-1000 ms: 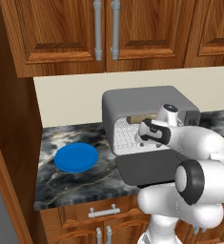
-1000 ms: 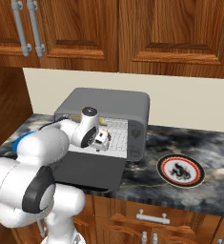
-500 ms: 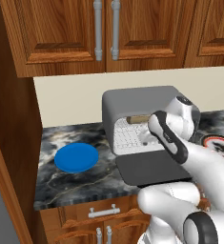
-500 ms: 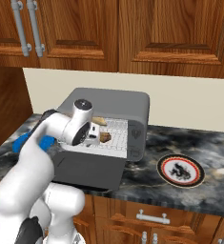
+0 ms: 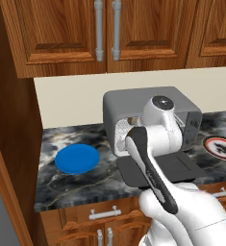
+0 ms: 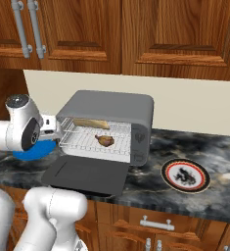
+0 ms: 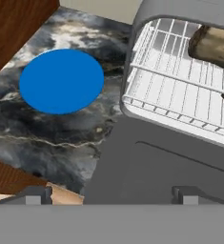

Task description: Open the toaster oven door. Place the baguette on the top rack in the toaster oven and place the chicken drumstick on the bottom rack.

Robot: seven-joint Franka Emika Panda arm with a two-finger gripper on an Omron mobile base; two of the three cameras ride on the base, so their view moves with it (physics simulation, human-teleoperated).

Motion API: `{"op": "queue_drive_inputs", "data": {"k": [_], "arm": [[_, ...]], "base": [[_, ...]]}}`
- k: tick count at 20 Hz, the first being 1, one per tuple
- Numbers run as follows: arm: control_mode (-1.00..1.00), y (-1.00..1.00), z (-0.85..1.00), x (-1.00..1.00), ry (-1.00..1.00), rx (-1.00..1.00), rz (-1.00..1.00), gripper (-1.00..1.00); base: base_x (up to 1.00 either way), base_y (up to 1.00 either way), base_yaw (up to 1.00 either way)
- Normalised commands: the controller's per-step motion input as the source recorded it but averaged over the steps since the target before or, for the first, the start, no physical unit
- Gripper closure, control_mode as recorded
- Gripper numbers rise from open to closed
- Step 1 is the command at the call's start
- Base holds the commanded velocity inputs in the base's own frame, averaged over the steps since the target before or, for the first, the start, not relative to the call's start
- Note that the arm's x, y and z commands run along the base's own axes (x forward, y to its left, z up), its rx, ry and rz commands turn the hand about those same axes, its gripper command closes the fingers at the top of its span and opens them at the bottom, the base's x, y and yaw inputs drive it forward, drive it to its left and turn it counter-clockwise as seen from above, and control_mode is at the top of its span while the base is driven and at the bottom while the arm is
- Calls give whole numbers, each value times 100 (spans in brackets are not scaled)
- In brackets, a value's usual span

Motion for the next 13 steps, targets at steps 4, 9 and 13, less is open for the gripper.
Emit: {"op": "queue_drive_inputs", "data": {"k": [4, 9, 13], "arm": [[-100, 100, 24, -49, -21, -26, 4, -100], [-100, 34, 5, -17, -7, -7, 3, -100], [-100, 0, 0, 0, 0, 0, 0, -100]], "base": [[0, 0, 0], [0, 0, 0], [0, 0, 0]]}}
